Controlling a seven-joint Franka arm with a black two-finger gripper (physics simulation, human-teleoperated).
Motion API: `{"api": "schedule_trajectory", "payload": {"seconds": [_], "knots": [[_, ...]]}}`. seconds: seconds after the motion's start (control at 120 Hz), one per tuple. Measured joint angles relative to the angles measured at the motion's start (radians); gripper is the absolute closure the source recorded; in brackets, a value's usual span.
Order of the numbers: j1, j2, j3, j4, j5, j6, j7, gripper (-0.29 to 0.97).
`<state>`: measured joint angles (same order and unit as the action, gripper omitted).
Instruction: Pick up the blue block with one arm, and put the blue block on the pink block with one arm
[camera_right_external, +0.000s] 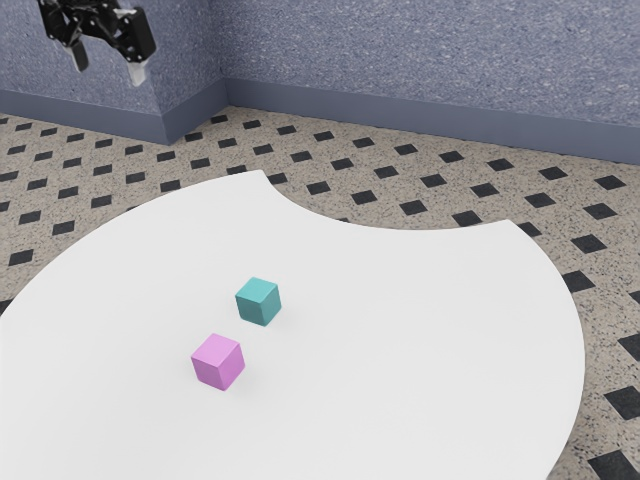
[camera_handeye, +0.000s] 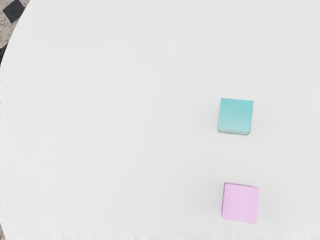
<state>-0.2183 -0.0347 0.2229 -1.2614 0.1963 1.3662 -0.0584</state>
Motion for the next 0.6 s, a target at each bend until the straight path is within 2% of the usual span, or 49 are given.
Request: {"api": "schedule_trajectory", "payload": {"seconds": [0.275, 0.6], "knots": [[0.012, 0.0, 0.001, -0.032, 0.005, -0.023, -0.006, 0.0], [0.018, 0.001, 0.049, -0.069, -0.008, -0.051, 0.047, 0.0]]}}
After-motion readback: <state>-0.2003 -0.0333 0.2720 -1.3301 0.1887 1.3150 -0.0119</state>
